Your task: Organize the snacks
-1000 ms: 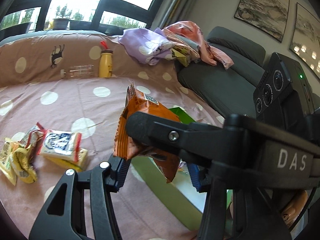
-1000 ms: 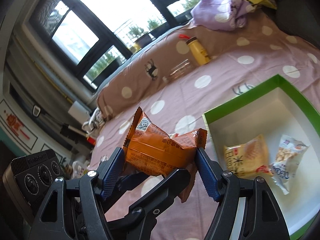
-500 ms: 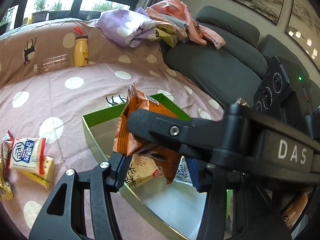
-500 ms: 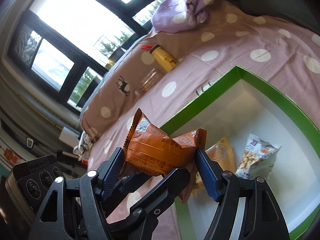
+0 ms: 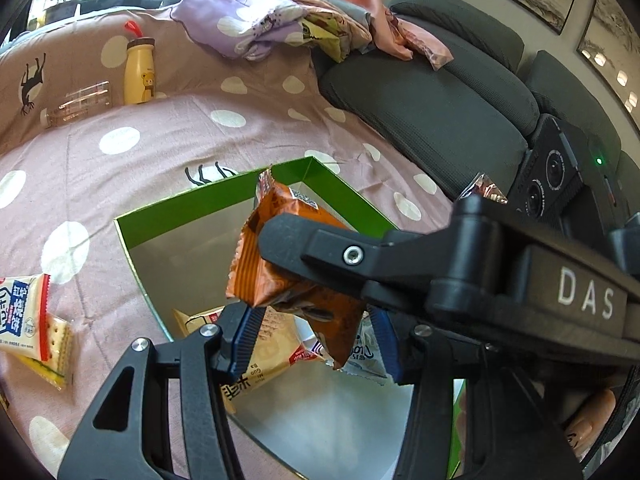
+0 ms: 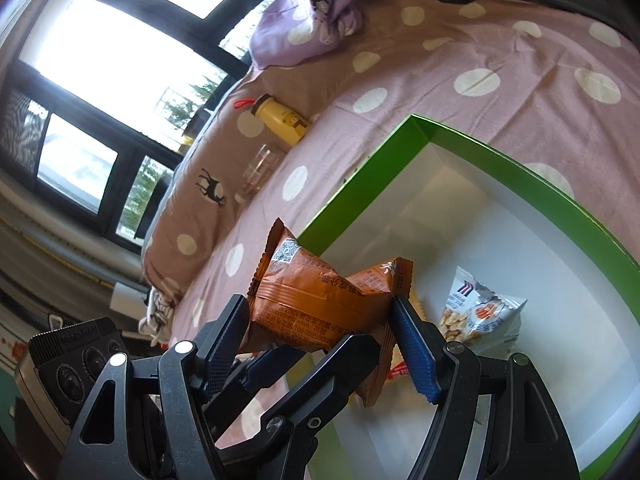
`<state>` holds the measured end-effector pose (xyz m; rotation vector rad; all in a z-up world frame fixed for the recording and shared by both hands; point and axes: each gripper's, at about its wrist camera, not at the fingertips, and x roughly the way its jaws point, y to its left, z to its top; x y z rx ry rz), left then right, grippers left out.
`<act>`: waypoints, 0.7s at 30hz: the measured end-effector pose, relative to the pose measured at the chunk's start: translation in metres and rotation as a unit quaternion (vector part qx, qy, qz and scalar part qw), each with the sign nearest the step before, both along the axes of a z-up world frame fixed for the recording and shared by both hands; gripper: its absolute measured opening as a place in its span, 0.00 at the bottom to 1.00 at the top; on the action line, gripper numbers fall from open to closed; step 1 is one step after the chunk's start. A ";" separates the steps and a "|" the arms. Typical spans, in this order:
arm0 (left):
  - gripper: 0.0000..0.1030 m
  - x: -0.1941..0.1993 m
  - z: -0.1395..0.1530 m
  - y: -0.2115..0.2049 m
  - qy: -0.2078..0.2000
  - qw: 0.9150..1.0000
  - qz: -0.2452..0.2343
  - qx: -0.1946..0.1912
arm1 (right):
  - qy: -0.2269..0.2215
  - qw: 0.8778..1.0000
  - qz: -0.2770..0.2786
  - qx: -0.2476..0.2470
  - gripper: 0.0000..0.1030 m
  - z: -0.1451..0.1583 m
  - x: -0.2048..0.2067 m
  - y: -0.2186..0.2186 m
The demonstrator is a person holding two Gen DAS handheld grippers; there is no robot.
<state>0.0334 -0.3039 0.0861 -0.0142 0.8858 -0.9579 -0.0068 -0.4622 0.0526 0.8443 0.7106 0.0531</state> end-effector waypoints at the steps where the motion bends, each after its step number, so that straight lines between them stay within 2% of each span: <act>1: 0.49 0.001 -0.002 -0.002 0.004 1.000 -0.001 0.001 | 0.003 1.000 -0.003 0.002 0.73 -0.002 0.000 -0.002; 8: 0.49 0.006 -0.012 -0.011 0.027 1.000 -0.011 0.009 | 0.025 0.999 -0.021 0.011 0.73 -0.011 0.002 -0.010; 21: 0.52 0.006 -0.013 -0.019 0.014 0.999 0.002 0.044 | 0.048 0.997 -0.061 0.028 0.73 -0.020 0.000 -0.024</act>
